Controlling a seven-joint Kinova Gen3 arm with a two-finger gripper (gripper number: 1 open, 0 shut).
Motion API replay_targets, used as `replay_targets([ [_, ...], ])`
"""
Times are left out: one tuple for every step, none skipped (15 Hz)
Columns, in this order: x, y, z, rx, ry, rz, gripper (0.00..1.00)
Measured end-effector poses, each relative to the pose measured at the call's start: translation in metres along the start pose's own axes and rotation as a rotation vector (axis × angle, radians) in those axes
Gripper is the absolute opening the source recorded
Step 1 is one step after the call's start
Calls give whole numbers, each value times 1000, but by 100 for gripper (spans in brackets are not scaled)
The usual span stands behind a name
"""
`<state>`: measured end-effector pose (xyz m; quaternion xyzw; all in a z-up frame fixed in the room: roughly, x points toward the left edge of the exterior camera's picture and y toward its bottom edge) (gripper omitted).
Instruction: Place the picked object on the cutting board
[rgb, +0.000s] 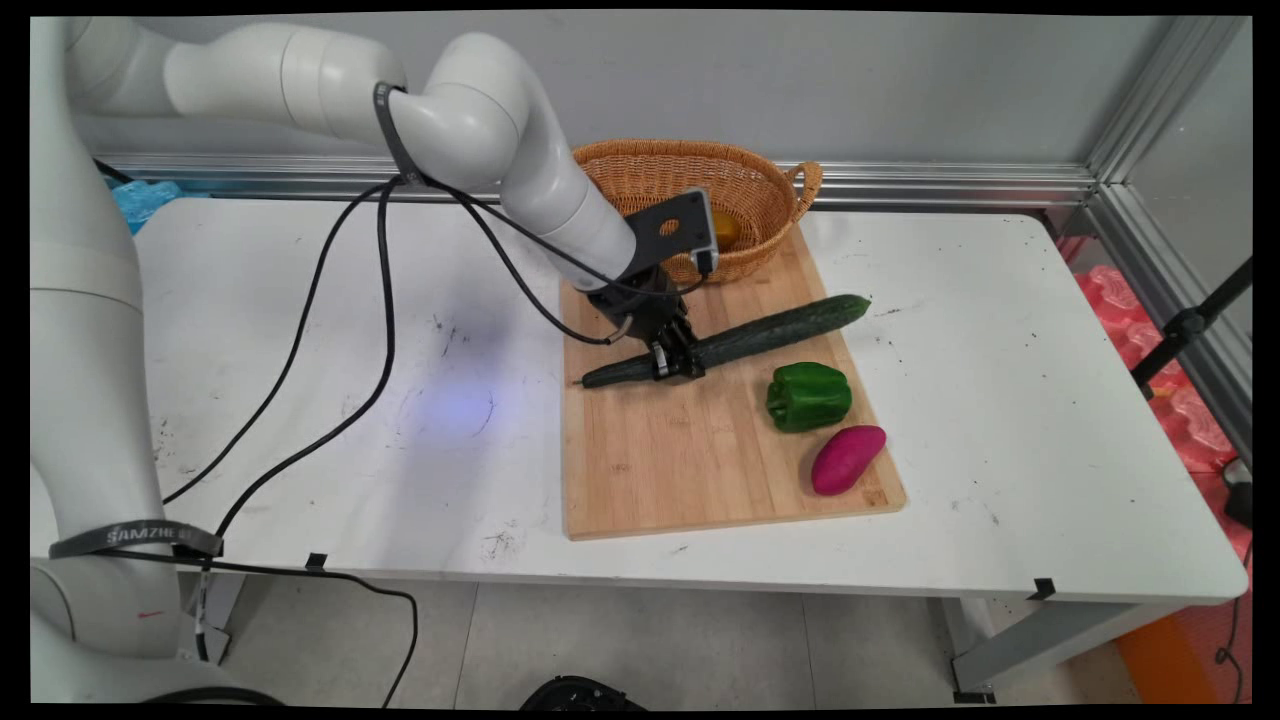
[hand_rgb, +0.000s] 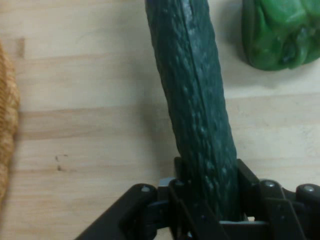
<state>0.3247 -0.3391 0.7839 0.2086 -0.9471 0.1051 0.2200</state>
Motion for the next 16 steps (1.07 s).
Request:
replay_targets([
  [-1, 0, 2, -5, 0, -1, 0],
  [-3, 1, 4, -11, -1, -3, 0],
  [-4, 2, 5, -18, -1, -6, 0],
  [-5, 2, 6, -24, -2, -8, 0],
  [-5, 3, 7, -29, -2, -10, 0],
  [-6, 4, 7, -35, -3, -12, 0],
  [-6, 4, 7, -38, -4, -14, 0],
  [-7, 5, 8, -43, -5, -16, 0],
  [-7, 6, 8, -48, -6, -18, 0],
  [-8, 7, 8, -51, -6, -21, 0],
  [-8, 7, 8, -55, -6, -23, 100],
  [-8, 7, 7, -56, -5, -25, 100],
  [-8, 7, 7, -57, -5, -29, 100],
  [-8, 7, 7, -58, -5, -31, 100],
  [-8, 7, 7, -60, -5, -34, 100],
  [-8, 7, 6, -61, -5, -37, 100],
])
